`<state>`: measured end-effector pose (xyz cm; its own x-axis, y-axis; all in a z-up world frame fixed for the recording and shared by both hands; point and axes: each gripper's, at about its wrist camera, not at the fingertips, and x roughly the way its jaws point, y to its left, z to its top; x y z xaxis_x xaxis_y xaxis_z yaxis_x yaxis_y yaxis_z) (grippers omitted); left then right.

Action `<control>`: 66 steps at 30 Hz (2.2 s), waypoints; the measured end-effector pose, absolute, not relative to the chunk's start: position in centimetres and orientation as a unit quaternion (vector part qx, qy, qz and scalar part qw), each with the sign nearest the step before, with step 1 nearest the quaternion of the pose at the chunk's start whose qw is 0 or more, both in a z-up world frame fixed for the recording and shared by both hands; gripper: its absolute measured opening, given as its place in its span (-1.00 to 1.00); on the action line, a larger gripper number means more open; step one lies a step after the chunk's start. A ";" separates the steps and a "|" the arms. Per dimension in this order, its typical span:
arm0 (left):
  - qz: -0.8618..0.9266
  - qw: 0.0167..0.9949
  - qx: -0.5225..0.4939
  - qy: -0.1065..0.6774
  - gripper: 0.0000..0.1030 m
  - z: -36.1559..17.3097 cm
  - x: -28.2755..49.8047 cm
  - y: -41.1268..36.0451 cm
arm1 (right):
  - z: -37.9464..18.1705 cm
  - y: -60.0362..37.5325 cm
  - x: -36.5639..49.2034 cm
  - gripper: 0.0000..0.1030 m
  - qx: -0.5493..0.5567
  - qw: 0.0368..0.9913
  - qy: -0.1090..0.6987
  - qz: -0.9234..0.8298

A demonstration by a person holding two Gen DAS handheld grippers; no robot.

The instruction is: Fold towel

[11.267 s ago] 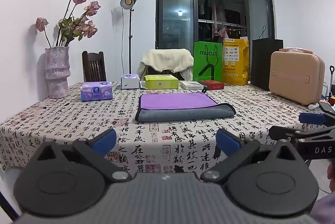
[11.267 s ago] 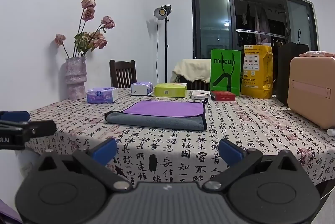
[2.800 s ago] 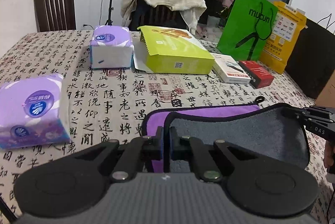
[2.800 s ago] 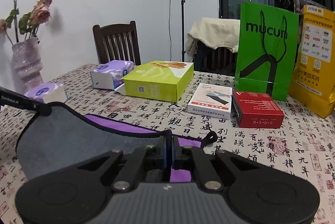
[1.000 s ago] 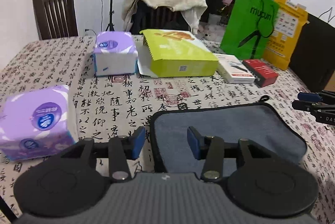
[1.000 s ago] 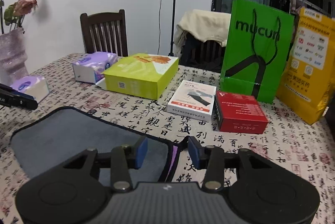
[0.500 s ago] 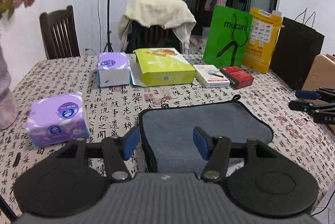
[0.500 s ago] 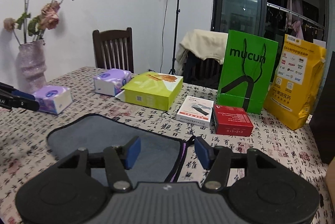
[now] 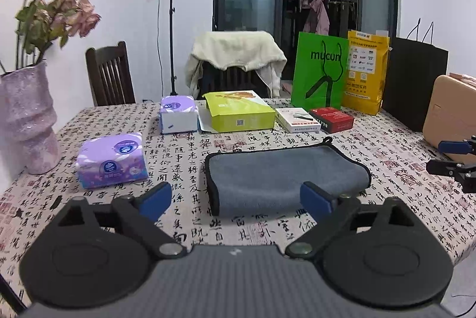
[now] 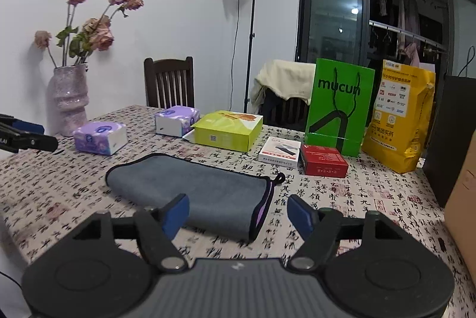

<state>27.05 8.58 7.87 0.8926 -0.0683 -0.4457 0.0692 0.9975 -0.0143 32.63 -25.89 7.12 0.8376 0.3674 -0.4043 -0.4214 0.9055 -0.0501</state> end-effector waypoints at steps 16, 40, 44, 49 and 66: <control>-0.026 0.984 0.006 0.176 1.00 6.7 18.0 6.5 | 5.3 -26.5 23.2 0.60 -0.049 0.964 0.156 0.210; -0.013 0.990 -0.001 0.141 1.00 4.0 6.0 4.2 | 4.1 -24.9 11.8 0.84 -0.023 0.967 0.121 0.223; -0.017 0.988 -0.004 0.150 1.00 3.3 5.0 3.7 | 4.0 -25.0 10.1 0.88 -0.012 0.967 0.119 0.224; -0.022 0.988 0.018 0.153 1.00 2.5 3.6 2.9 | 3.7 -24.5 8.2 0.90 -0.020 0.966 0.117 0.228; -0.038 0.989 0.005 0.141 1.00 1.5 -0.5 2.8 | 2.4 -23.8 2.9 1.00 -0.051 0.973 0.094 0.205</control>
